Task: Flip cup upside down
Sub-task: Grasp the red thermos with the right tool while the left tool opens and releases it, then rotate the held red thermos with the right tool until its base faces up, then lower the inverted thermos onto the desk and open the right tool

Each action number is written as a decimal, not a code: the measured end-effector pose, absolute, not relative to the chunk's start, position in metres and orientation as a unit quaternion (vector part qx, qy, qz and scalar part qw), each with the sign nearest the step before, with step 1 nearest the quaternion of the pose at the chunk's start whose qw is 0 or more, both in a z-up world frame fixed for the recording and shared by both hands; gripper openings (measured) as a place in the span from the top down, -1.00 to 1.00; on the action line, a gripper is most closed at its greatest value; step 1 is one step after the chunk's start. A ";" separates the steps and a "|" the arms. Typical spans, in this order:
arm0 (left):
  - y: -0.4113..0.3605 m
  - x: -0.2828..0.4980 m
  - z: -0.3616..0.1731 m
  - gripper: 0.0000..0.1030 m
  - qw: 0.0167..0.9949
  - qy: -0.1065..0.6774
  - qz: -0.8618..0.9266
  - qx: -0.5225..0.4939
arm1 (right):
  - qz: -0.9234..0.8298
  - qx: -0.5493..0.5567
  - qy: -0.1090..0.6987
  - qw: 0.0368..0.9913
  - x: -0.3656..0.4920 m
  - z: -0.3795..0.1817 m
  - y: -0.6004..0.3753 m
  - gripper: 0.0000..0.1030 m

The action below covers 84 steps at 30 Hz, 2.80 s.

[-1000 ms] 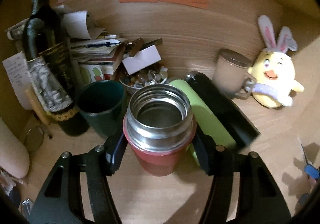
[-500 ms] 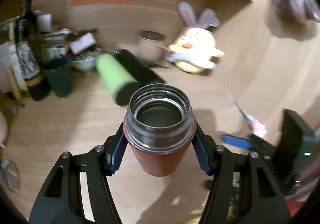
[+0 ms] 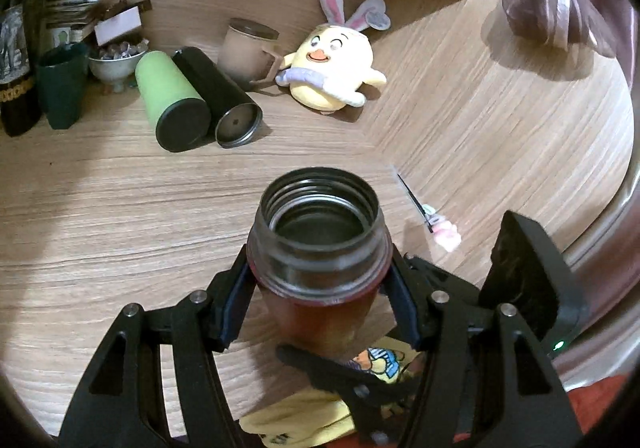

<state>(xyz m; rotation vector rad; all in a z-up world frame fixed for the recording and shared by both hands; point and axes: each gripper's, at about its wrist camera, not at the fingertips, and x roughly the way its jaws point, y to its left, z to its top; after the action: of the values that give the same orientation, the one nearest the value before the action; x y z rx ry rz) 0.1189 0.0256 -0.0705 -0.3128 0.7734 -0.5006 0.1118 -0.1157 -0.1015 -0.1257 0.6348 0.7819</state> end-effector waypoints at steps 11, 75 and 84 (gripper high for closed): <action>0.038 0.136 -0.082 -0.27 0.882 0.375 -0.231 -0.169 | 0.388 -0.040 0.301 0.870 0.118 -0.102 -0.111 -0.14; 0.057 0.126 -0.020 -0.71 0.946 0.276 -0.147 -0.082 | 0.369 -0.033 0.269 0.889 0.141 -0.072 -0.103 -0.14; 0.072 0.146 -0.033 -0.72 0.944 0.297 -0.111 -0.088 | 0.367 -0.044 0.268 0.889 0.152 -0.072 -0.087 -0.14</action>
<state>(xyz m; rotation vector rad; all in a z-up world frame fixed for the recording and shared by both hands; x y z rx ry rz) 0.1460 0.0718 -0.0332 -0.1794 0.6059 -0.2253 0.1524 -0.0865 -0.0723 -0.0919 0.5571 0.7631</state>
